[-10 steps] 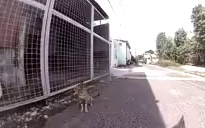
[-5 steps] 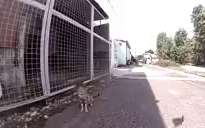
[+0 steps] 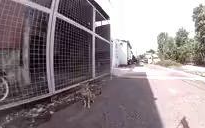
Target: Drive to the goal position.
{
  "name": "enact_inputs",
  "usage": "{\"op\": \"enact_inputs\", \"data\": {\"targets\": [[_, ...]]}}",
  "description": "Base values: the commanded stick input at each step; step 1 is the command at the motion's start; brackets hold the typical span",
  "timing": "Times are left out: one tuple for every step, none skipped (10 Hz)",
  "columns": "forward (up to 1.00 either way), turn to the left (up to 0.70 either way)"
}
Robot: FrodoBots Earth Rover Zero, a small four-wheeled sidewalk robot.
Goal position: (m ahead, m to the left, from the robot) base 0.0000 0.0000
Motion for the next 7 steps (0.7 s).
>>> {"op": "enact_inputs", "data": {"targets": [[0.00,0.00],[0.00,0.00],[0.00,0.00],[0.00,0.00],[0.00,-0.03],[0.00,-0.55],[0.00,-0.53]]}}
